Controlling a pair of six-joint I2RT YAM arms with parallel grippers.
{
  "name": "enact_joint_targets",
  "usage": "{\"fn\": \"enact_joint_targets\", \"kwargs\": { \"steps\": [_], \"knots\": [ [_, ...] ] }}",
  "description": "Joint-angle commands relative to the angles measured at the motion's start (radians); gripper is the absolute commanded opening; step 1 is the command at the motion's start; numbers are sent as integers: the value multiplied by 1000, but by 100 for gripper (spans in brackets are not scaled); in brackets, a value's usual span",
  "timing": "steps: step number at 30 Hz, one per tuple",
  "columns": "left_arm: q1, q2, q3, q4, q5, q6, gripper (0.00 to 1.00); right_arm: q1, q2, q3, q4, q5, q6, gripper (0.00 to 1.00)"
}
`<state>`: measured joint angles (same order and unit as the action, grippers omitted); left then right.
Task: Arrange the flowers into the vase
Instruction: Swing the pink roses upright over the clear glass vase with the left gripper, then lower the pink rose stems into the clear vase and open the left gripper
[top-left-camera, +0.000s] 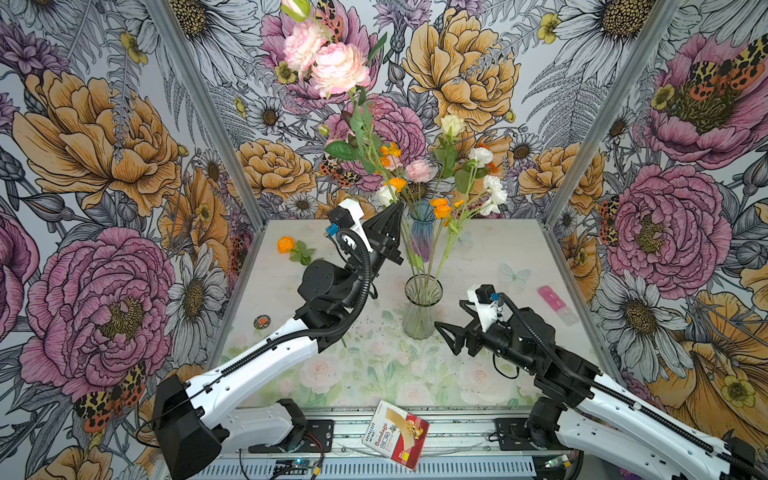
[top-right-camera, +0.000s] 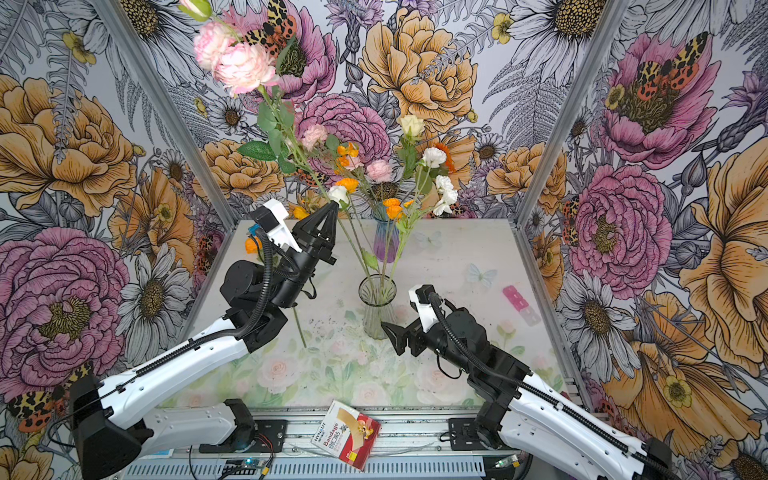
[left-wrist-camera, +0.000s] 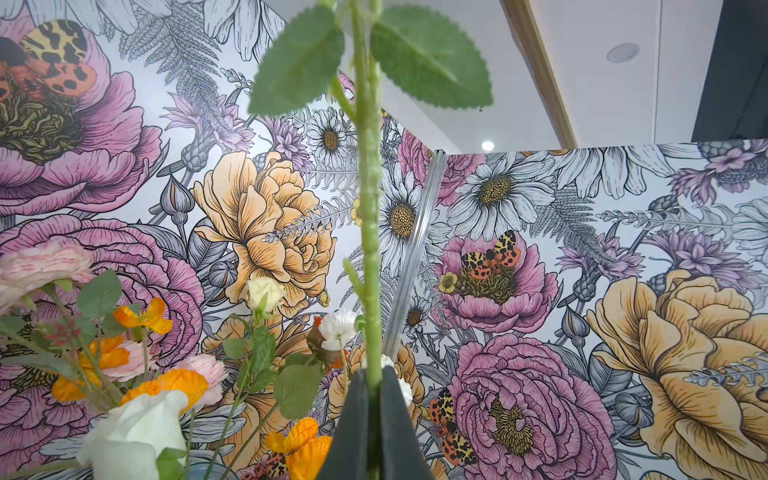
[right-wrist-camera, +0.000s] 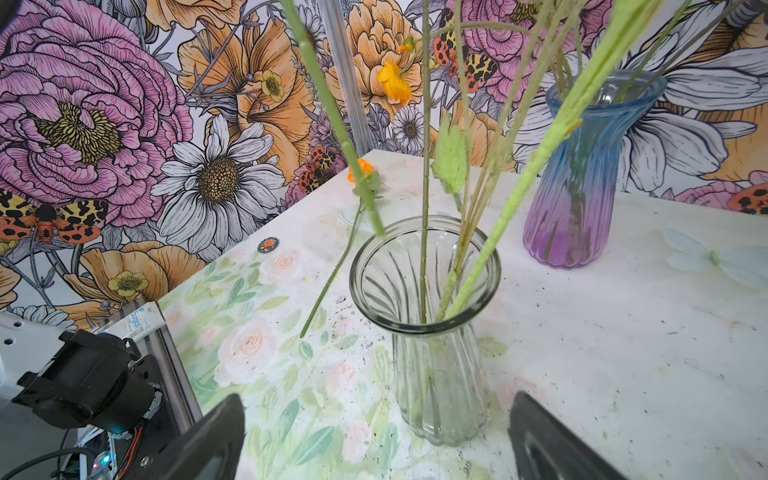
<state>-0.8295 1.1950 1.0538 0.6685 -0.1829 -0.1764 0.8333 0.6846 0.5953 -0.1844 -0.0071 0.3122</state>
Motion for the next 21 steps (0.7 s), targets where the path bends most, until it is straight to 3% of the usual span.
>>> {"fn": "enact_joint_targets", "kwargs": {
  "steps": [1,9,15,21],
  "knots": [
    [-11,36,-44,101,0,-19,0,-5,-11,-2,-1,9,-15,100],
    [-72,118,-181,327,-20,9,0,-10,-8,-10,-1,7,-10,99],
    [-161,156,-255,395,-198,128,0,-10,16,-3,0,1,-11,100],
    [-198,195,-346,475,-295,156,0,-12,36,-3,2,-9,-15,99]
  ]
}}
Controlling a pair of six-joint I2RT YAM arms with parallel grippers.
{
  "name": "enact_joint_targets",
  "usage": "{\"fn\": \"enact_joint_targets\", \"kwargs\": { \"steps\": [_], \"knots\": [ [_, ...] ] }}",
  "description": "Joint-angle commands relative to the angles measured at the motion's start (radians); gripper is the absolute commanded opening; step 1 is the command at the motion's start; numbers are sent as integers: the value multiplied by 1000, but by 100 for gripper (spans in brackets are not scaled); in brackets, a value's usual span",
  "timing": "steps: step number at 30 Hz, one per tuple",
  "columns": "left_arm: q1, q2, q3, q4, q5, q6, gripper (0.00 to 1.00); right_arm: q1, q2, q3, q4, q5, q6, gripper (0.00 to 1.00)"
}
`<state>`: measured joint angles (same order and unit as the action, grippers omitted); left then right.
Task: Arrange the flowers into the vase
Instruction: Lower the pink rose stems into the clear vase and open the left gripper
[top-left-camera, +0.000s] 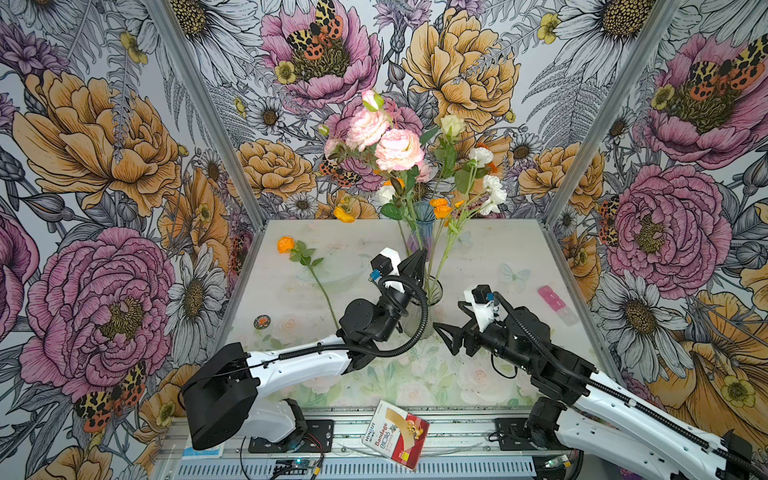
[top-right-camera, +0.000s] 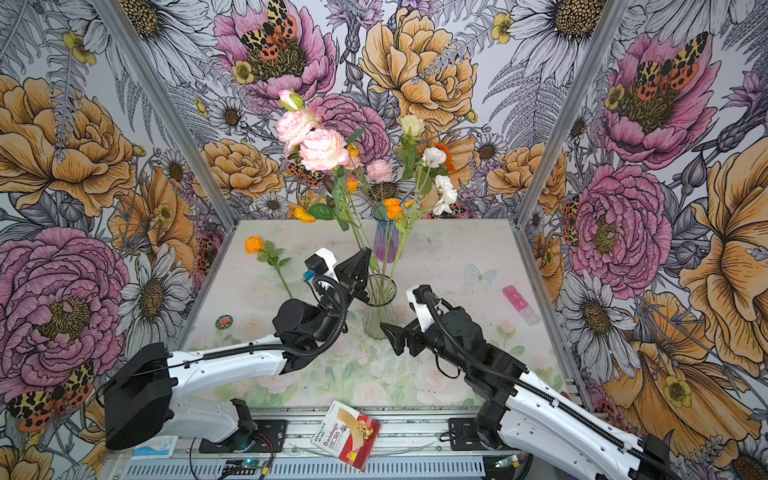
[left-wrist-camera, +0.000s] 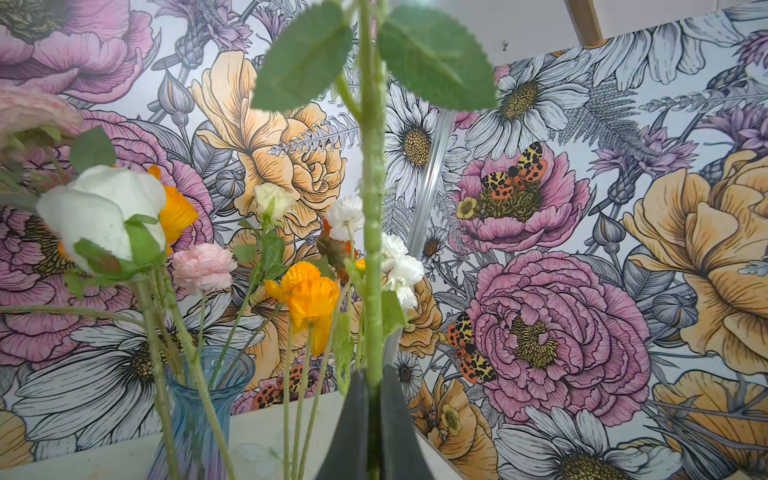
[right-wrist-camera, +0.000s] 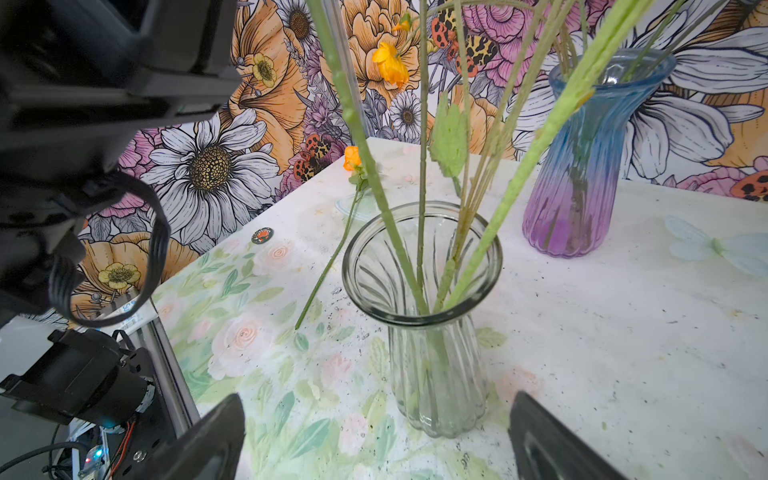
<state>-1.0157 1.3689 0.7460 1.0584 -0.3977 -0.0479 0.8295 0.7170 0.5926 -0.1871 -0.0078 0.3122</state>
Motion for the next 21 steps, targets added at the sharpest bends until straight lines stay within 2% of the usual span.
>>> {"fn": "enact_joint_targets", "kwargs": {
  "steps": [1,3,7,11,15,18,21],
  "knots": [
    [-16,29,-54,101,-94,33,0,-8,6,0,5,-9,-15,100],
    [-26,49,-78,139,-120,52,0,-9,10,0,5,-8,-16,100],
    [-75,137,-121,349,-219,165,0,-11,20,3,7,-12,-16,99],
    [-102,187,-103,354,-291,198,0,-11,30,10,6,-18,-16,99],
    [-119,217,-86,355,-324,200,6,-12,32,9,8,-18,-19,100],
    [-129,229,-78,353,-357,194,14,-13,36,11,9,-19,-21,99],
    [-135,237,-82,354,-382,192,15,-13,40,12,12,-21,-22,100]
  ]
}}
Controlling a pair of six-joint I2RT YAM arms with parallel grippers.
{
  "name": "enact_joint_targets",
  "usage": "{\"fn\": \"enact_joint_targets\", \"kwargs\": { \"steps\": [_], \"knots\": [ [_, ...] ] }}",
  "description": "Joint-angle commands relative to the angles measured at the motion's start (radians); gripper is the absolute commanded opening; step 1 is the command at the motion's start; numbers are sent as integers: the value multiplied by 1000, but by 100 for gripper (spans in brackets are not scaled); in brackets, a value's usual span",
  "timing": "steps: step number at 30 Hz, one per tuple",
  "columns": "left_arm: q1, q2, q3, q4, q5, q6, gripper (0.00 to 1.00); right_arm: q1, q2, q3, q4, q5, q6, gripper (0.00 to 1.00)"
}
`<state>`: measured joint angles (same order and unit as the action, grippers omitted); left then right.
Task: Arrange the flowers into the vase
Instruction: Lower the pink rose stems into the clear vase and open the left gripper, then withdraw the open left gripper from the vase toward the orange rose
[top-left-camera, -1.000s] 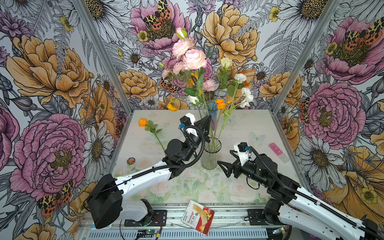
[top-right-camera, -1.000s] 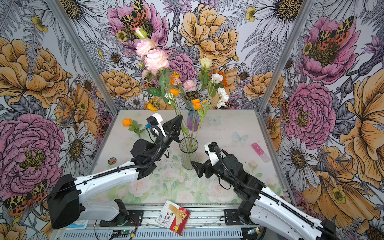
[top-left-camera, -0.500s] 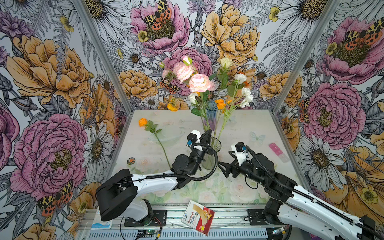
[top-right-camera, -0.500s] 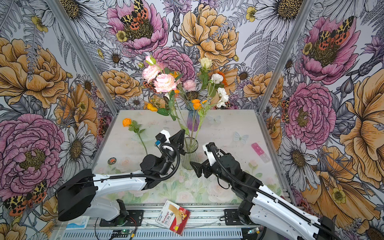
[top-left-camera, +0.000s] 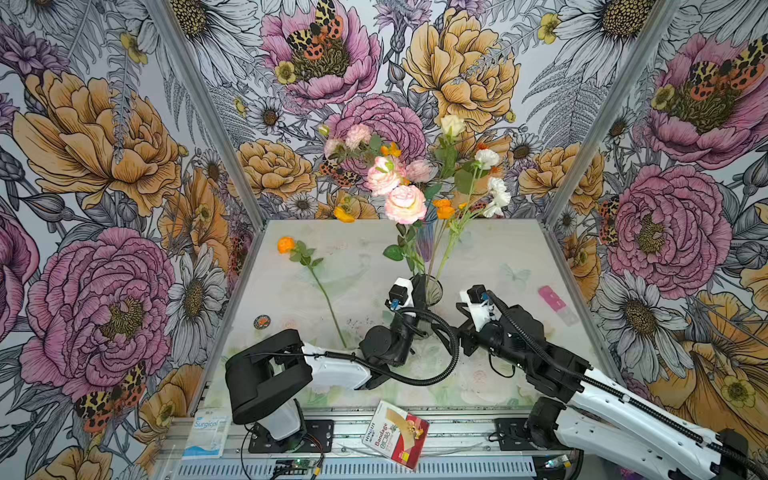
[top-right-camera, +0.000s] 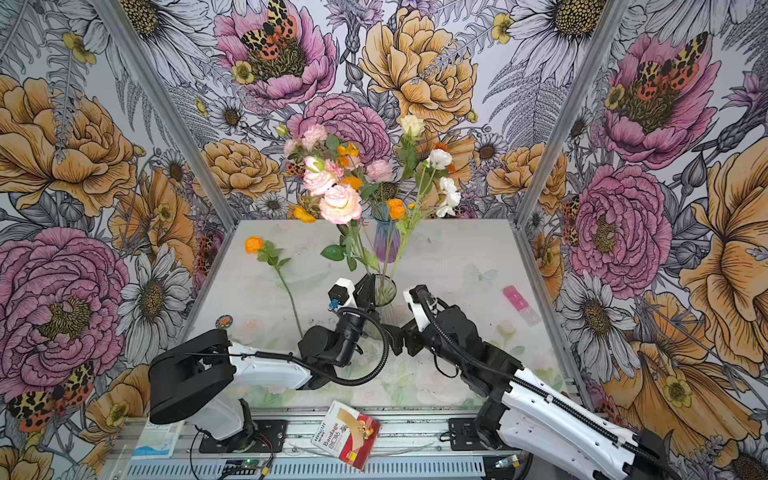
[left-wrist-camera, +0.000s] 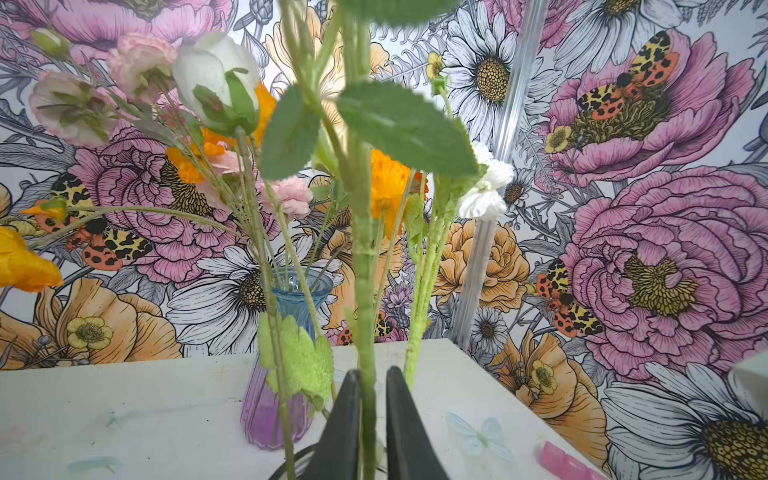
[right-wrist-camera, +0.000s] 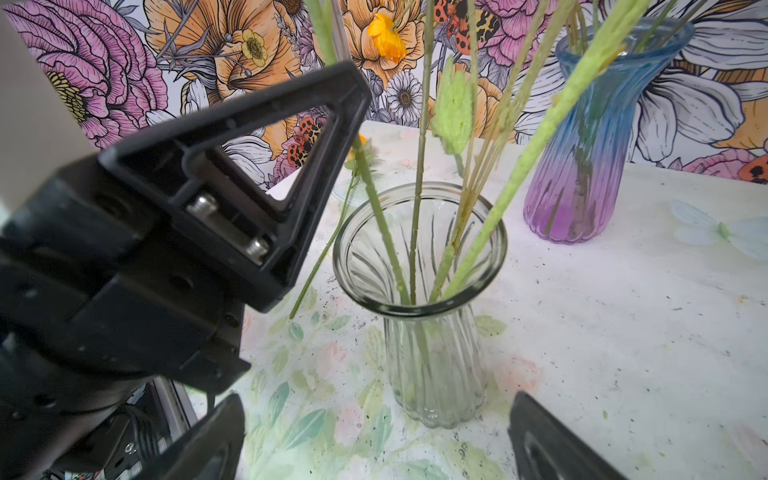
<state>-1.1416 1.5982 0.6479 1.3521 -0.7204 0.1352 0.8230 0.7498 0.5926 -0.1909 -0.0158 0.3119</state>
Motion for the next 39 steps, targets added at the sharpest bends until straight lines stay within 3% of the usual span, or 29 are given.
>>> {"fn": "enact_joint_targets", "kwargs": {
  "steps": [1,6,12,15,17,24,30,36,39],
  "knots": [
    [-13,11,15,60,-72,6,15,-7,9,13,15,-14,-23,99],
    [-24,16,3,60,-110,-6,17,-11,18,19,18,-20,-25,100],
    [-26,11,-1,60,-155,16,30,-12,32,26,21,-29,-27,99],
    [-26,6,-3,58,-175,16,49,-12,34,26,24,-31,-25,100],
    [-27,0,-2,32,-177,17,55,-13,35,27,25,-32,-25,99],
    [-17,-54,66,-269,-131,-57,61,-12,37,20,30,-38,-18,100],
    [-8,-81,126,-449,-120,-95,84,-12,37,18,32,-38,-15,100],
    [82,-166,257,-925,6,-358,99,-14,42,18,39,-41,-13,99],
    [105,-202,271,-1024,49,-408,99,-14,42,15,42,-41,-11,100]
  ]
}}
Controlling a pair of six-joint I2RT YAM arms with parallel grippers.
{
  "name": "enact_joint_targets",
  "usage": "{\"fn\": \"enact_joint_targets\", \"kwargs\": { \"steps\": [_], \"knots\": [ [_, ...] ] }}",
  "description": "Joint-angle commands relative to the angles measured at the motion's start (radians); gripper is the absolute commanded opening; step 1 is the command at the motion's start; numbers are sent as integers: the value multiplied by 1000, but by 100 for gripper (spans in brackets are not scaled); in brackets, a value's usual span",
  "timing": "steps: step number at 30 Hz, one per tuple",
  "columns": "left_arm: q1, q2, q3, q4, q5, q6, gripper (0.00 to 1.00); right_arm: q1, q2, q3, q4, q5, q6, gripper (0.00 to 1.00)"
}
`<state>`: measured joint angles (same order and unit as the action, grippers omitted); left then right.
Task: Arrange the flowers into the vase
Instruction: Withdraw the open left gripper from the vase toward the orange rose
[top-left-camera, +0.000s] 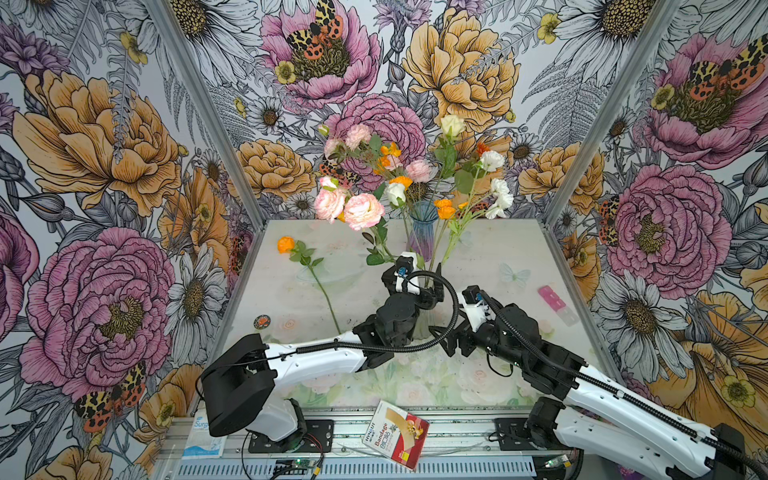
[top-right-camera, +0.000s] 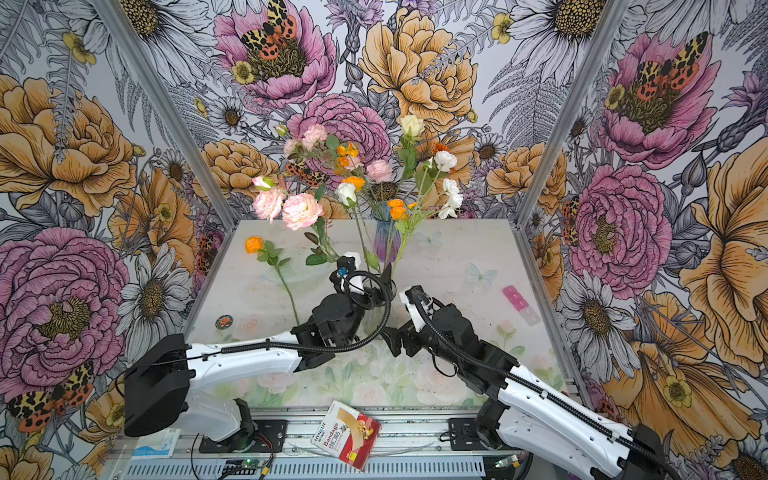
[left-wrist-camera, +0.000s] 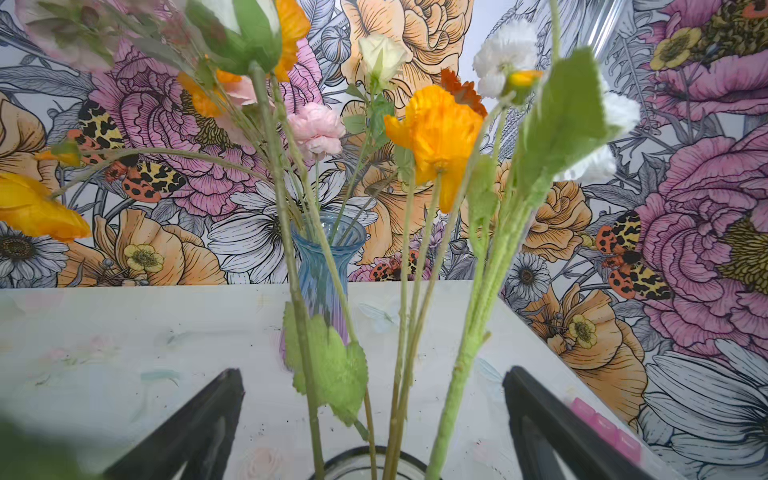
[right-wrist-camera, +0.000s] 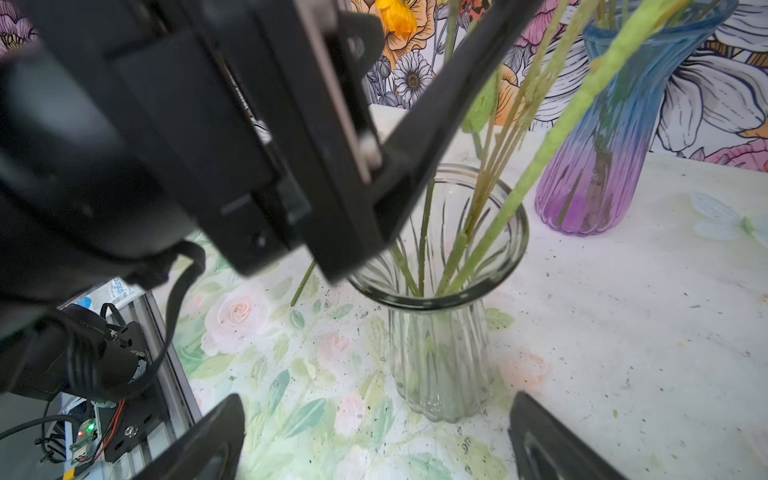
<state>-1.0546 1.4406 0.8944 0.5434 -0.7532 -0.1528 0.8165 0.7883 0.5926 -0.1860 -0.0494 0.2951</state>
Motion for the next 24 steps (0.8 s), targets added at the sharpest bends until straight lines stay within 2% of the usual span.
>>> {"fn": "enact_joint_targets", "kwargs": {
  "steps": [1,5,10,16,20,24],
  "knots": [
    [19,-57,17,-221,91,-120,99,-6,3,12,38,-7,6,99],
    [21,-108,-15,-256,152,-147,99,-7,3,8,46,-8,10,99],
    [38,-145,-5,-349,282,-146,99,-7,14,6,62,-17,10,100],
    [51,-155,69,-546,286,-166,99,-7,16,8,67,-23,17,99],
    [77,-166,88,-650,335,-194,99,-7,4,0,69,-23,24,99],
    [90,-210,65,-684,399,-177,99,-7,-8,-4,68,-18,24,99]
  ]
}}
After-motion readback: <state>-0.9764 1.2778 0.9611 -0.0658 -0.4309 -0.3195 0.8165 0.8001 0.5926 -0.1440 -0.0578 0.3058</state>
